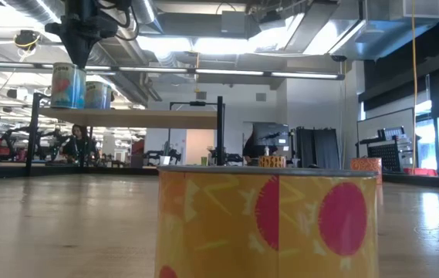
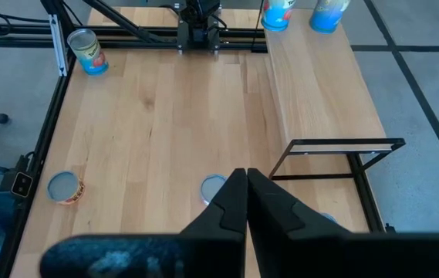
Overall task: Pick and place cans onto a shelf
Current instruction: Put the top blue canned tomatoes on the shelf aligned with the other blue canned peas
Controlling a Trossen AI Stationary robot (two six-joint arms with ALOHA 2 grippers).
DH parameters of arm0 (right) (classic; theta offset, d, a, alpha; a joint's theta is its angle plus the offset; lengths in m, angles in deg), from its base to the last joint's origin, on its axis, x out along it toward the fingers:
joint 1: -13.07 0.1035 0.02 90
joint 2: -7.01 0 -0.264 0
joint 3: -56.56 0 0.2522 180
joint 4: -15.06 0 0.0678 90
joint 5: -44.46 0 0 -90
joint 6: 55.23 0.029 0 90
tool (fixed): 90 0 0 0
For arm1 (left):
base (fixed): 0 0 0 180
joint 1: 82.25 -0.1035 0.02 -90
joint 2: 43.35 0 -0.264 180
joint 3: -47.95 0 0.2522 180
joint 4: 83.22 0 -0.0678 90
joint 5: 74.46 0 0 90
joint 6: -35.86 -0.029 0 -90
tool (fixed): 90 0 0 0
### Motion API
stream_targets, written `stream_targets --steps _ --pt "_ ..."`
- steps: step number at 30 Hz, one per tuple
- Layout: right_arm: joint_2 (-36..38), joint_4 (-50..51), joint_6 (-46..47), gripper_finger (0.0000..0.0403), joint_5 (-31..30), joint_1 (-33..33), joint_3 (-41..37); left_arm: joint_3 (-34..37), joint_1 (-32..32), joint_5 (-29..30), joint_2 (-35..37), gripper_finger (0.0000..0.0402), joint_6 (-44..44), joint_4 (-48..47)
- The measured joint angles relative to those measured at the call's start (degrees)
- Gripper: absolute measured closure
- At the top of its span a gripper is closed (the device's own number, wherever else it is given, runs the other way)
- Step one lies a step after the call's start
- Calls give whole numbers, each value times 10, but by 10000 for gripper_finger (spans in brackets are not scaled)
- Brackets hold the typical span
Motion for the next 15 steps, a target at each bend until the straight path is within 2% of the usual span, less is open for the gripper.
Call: stream_targets --steps 15 --pt "-1 -2 -1 392 0 0 0 -2 0 2 14 347 -12 0"
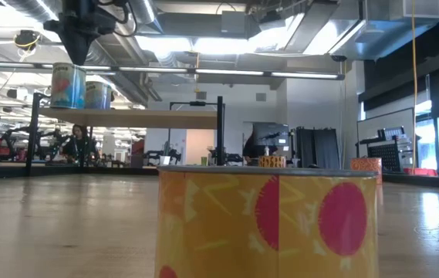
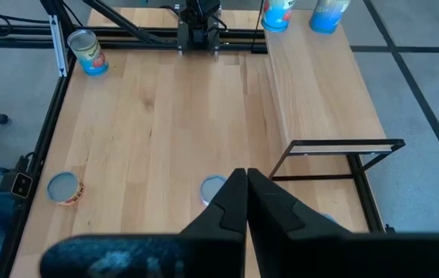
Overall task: Pick and place cans onto a shelf
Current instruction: Put the top blue canned tomatoes on the shelf aligned with the other blue canned peas
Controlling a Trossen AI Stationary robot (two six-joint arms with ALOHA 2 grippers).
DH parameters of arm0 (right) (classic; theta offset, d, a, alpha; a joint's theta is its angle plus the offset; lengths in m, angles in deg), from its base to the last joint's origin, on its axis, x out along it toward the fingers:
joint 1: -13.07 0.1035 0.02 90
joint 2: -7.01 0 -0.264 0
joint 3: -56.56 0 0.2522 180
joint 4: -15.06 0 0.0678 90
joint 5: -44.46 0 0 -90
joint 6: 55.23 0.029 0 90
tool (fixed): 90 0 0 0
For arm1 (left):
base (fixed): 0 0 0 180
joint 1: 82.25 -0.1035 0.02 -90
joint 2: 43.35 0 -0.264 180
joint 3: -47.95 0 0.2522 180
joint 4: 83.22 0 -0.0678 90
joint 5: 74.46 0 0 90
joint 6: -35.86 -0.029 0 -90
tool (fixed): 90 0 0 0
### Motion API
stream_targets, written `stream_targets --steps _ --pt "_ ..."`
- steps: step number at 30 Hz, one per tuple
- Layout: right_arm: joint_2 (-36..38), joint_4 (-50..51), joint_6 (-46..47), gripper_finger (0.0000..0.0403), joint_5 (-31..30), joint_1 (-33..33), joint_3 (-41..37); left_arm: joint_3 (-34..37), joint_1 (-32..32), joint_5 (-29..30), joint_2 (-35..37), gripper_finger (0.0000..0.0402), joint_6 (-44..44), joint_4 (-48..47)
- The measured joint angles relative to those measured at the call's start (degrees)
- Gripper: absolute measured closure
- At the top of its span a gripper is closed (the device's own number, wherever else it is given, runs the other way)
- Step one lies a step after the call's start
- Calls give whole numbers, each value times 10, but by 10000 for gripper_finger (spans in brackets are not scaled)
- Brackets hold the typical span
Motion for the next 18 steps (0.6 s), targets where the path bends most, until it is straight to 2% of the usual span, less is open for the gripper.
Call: stream_targets --steps 11,18 --pt "-11 -1 -2 392 0 0 0 -105 19 -78 9 350 17 1" --pt "-11 -1 -2 392 0 0 0 -114 79 -105 8 393 44 0"
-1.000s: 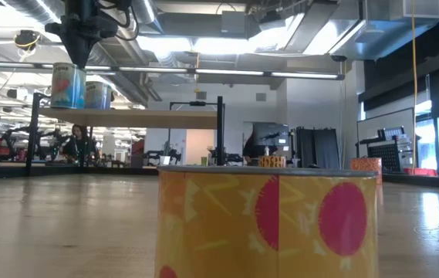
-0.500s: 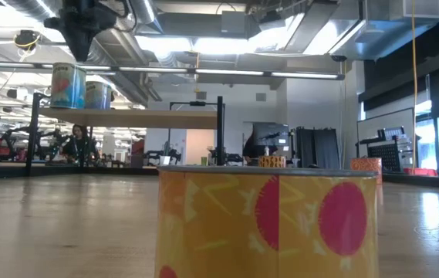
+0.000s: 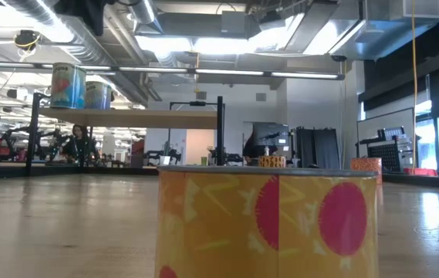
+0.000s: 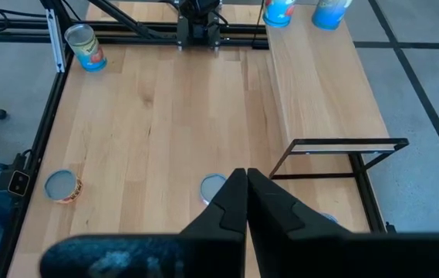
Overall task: Pick and place cans onto a shelf
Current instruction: Put the top blue canned tomatoes on the shelf aligned with the other blue canned peas
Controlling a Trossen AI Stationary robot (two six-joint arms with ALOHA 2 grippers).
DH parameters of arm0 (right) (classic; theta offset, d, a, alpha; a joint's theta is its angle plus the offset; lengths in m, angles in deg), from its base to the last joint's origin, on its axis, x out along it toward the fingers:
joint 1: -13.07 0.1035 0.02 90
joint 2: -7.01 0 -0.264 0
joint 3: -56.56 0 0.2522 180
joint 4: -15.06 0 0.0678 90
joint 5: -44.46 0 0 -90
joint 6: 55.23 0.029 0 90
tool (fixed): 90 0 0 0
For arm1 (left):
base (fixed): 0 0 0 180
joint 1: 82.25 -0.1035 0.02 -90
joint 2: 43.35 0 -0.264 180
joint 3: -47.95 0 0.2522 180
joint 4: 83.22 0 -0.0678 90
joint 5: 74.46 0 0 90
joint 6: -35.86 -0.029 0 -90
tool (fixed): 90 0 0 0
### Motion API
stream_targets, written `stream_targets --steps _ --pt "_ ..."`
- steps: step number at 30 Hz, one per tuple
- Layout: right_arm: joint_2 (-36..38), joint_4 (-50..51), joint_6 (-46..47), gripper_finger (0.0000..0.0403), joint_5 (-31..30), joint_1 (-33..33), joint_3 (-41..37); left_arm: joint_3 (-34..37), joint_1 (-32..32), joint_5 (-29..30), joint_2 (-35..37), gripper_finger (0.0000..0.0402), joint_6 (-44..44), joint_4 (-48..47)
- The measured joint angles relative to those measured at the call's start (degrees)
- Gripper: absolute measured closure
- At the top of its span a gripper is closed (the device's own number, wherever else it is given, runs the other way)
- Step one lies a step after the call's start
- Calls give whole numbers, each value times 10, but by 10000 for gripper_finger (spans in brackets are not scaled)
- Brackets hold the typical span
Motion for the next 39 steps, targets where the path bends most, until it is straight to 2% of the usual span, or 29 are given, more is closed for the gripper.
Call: stream_targets --steps 7,13,17,26,39 --pt "0 0 0 392 0 0 0 12 79 -5 0 401 76 0" --pt "0 6 0 392 0 0 0 94 127 32 9 401 120 0" --pt "0 9 0 392 0 0 0 129 128 61 11 401 126 0" --pt "0 10 0 392 0 0 0 152 127 134 12 401 137 0" --pt "0 16 0 392 0 0 0 186 53 143 12 401 91 0"
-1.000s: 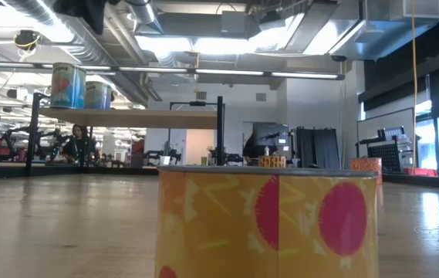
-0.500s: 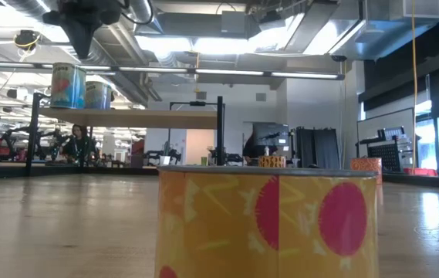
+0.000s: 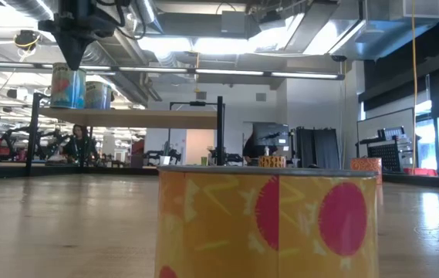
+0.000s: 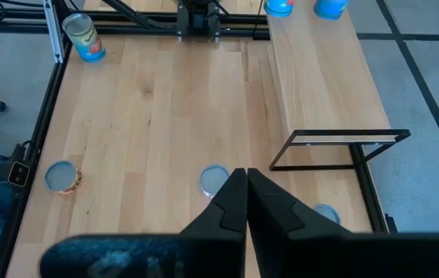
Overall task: Pick and place cans onto a shelf
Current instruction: Put the top blue canned tomatoes on the shelf aligned with the other blue canned peas, then put the blue canned tomatoes on the shelf
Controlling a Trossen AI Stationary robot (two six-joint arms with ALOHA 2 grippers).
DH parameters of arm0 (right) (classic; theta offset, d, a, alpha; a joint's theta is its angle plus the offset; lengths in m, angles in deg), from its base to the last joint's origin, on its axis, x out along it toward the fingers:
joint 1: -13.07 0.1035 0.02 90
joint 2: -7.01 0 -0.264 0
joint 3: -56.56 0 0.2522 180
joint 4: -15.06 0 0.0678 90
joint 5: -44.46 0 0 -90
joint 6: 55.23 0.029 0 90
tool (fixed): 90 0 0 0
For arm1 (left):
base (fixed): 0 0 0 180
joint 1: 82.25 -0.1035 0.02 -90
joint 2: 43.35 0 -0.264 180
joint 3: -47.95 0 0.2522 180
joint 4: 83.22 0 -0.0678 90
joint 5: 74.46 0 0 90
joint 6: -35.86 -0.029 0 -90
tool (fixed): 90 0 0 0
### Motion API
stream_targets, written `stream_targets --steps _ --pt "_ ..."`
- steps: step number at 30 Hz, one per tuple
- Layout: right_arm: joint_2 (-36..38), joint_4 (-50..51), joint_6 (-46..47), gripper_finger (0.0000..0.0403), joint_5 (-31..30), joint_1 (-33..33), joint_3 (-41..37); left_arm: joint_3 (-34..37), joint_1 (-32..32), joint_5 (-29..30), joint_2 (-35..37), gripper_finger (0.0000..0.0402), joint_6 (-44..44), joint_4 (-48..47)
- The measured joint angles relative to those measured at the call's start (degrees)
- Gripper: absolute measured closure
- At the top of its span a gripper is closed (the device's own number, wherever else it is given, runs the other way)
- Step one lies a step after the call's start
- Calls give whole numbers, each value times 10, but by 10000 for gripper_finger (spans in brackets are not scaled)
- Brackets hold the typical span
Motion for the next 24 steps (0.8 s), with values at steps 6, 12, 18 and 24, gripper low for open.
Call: stream_targets --steps 6,12,18,24 --pt "0 0 0 392 0 0 0 2 -29 26 0 401 -30 0" --pt "0 0 0 392 0 0 0 2 -55 33 0 401 -61 0" --pt "0 0 0 392 0 0 0 2 -69 41 0 401 -76 0" --pt "0 0 -2 392 0 0 0 -19 -55 -27 -1 401 -76 0"
